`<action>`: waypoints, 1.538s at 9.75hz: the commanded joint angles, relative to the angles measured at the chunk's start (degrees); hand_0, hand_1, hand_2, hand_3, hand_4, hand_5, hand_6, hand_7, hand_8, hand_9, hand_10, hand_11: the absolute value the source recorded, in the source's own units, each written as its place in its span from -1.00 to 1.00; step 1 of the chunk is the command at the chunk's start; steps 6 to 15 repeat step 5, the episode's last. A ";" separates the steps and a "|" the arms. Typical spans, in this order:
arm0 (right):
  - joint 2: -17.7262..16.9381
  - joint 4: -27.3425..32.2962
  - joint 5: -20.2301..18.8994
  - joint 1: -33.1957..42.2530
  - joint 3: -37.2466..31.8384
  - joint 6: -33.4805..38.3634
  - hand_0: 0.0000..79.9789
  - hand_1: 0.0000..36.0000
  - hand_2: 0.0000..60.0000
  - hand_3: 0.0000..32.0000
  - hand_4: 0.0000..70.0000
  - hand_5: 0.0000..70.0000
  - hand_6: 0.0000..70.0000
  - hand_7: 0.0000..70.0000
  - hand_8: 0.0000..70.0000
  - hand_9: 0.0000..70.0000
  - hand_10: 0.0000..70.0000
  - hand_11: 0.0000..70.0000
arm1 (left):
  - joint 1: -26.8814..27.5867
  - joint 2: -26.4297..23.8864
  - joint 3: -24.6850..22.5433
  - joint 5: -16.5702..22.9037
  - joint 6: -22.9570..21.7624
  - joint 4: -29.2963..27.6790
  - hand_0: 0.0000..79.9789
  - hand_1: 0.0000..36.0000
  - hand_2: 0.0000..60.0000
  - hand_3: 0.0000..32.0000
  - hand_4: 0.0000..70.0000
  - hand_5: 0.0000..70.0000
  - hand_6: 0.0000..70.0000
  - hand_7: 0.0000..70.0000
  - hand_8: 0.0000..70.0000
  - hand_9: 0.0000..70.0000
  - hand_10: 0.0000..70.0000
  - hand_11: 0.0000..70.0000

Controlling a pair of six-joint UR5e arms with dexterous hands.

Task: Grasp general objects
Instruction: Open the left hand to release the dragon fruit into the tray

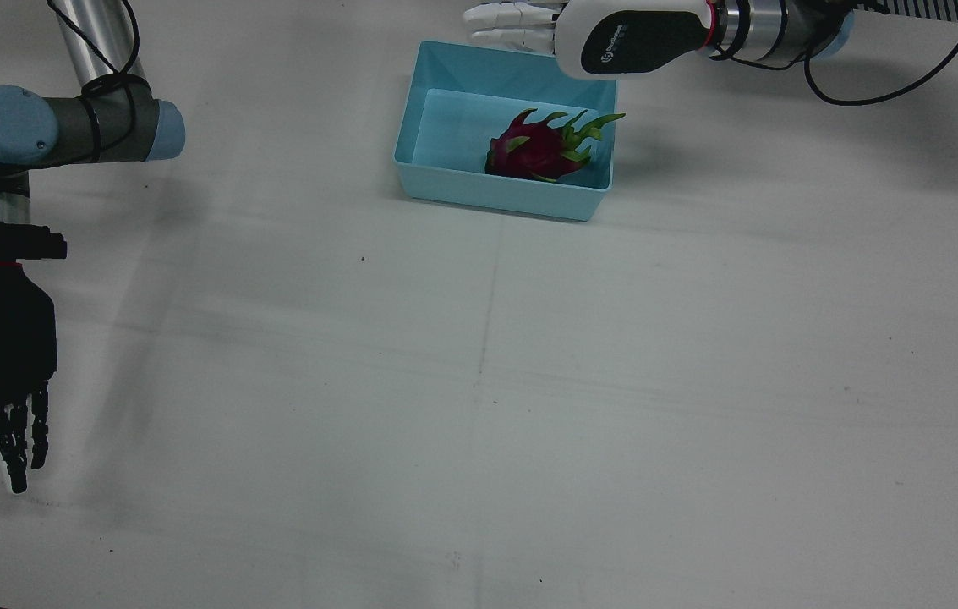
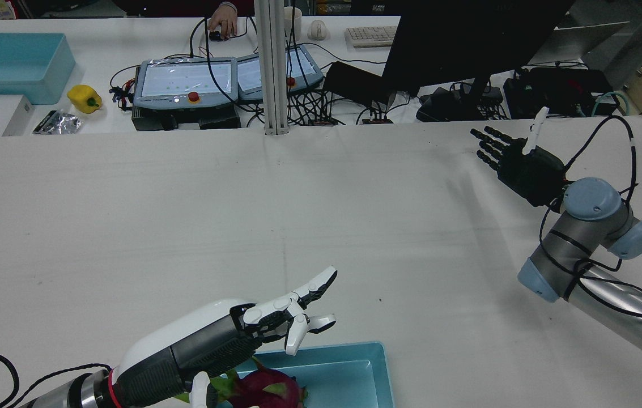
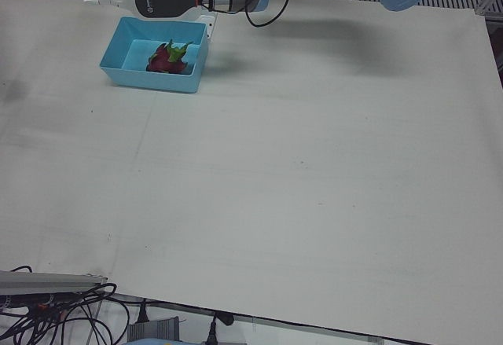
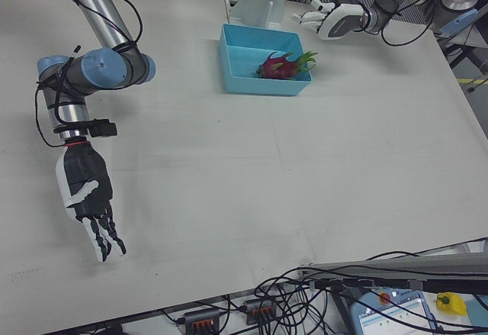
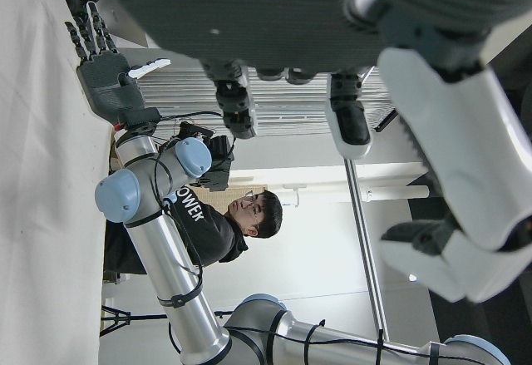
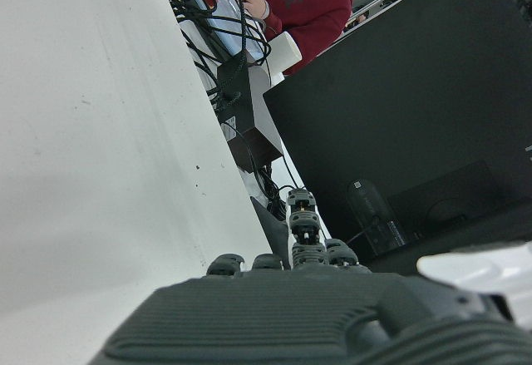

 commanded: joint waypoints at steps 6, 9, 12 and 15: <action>0.00 0.00 0.00 0.00 0.00 0.00 -1.00 -1.00 -1.00 -1.00 -1.00 -1.00 -1.00 -1.00 -1.00 -1.00 -1.00 -1.00 | -23.17 5.29 11.83 10.86 -5.60 -2.62 0.43 1.00 1.00 -0.94 -1.00 -1.00 -1.00 -0.70 -1.00 -0.98 -0.78 -0.55; 0.00 0.00 0.00 0.00 0.00 0.00 -1.00 -1.00 -1.00 -1.00 -1.00 -1.00 -1.00 -1.00 -1.00 -1.00 -1.00 -1.00 | -23.17 5.29 11.83 10.86 -5.60 -2.62 0.43 1.00 1.00 -0.94 -1.00 -1.00 -1.00 -0.70 -1.00 -0.98 -0.78 -0.55; 0.00 0.00 0.00 0.00 0.00 0.00 -1.00 -1.00 -1.00 -1.00 -1.00 -1.00 -1.00 -1.00 -1.00 -1.00 -1.00 -1.00 | -23.17 5.29 11.83 10.86 -5.60 -2.62 0.43 1.00 1.00 -0.94 -1.00 -1.00 -1.00 -0.70 -1.00 -0.98 -0.78 -0.55; 0.00 0.00 0.00 0.00 0.00 0.00 -1.00 -1.00 -1.00 -1.00 -1.00 -1.00 -1.00 -1.00 -1.00 -1.00 -1.00 -1.00 | -23.17 5.29 11.83 10.86 -5.60 -2.62 0.43 1.00 1.00 -0.94 -1.00 -1.00 -1.00 -0.70 -1.00 -0.98 -0.78 -0.55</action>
